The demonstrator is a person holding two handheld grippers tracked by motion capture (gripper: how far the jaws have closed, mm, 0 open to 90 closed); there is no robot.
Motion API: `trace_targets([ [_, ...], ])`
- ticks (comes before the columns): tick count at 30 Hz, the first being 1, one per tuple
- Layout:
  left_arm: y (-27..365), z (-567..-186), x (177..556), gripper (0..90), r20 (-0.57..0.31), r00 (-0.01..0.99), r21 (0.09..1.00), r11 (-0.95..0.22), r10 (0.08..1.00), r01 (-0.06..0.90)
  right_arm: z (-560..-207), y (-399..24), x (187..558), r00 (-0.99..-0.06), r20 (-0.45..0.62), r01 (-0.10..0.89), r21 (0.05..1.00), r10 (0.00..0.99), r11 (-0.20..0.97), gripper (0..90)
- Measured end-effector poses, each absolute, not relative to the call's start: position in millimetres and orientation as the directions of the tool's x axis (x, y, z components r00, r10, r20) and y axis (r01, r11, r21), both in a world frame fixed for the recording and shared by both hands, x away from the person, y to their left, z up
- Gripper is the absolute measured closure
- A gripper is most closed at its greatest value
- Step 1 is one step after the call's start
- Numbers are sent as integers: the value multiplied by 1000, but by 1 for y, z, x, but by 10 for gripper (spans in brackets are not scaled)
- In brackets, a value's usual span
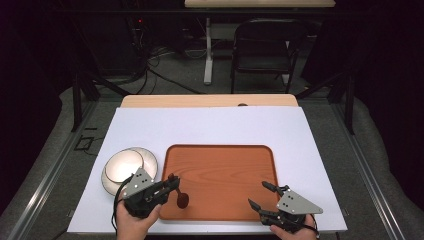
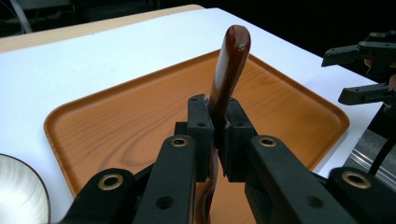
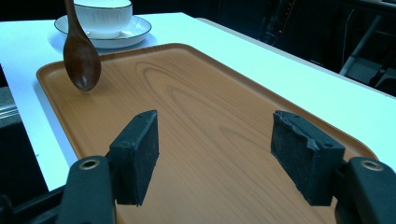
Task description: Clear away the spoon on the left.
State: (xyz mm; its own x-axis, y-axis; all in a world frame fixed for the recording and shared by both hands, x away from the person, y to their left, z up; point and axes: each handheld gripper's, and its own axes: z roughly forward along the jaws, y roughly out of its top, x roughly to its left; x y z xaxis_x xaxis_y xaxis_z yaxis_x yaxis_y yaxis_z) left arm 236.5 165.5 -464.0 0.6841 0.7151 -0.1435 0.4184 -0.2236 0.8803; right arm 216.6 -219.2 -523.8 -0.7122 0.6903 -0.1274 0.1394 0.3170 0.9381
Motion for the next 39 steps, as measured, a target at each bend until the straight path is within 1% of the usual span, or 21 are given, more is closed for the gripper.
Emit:
trace_targets([
  [6,160,-465,247,846,-165,685,871,-221,709,439,-524,-219,216,-711,-129,139,938,691,318,322],
  [9,156,-464,253,846,-162,687,858,-242,708,452,-524,-220,216,-709,-126,140,939,694,313,322],
  [13,150,-465,265,846,-161,693,846,-264,703,464,-524,-220,216,-710,-127,139,939,693,315,322],
  [20,147,-466,284,840,-186,679,825,-263,710,501,-524,-220,216,-711,-128,139,939,692,316,322],
  [22,148,-468,290,834,-197,667,820,-252,719,514,-524,-220,216,-711,-128,138,939,691,315,322],
  [25,151,-471,299,830,-239,642,809,-217,728,547,-524,-220,216,-711,-127,139,939,691,315,322],
  [29,155,-478,311,815,-264,605,793,-188,751,580,-524,-220,217,-711,-126,139,939,691,314,322],
  [34,162,-487,325,808,-340,553,765,-119,760,633,-524,-220,217,-712,-124,140,939,691,313,322],
  [39,163,-496,335,797,-366,508,743,-83,780,664,-525,-219,218,-712,-122,142,939,691,313,322],
])
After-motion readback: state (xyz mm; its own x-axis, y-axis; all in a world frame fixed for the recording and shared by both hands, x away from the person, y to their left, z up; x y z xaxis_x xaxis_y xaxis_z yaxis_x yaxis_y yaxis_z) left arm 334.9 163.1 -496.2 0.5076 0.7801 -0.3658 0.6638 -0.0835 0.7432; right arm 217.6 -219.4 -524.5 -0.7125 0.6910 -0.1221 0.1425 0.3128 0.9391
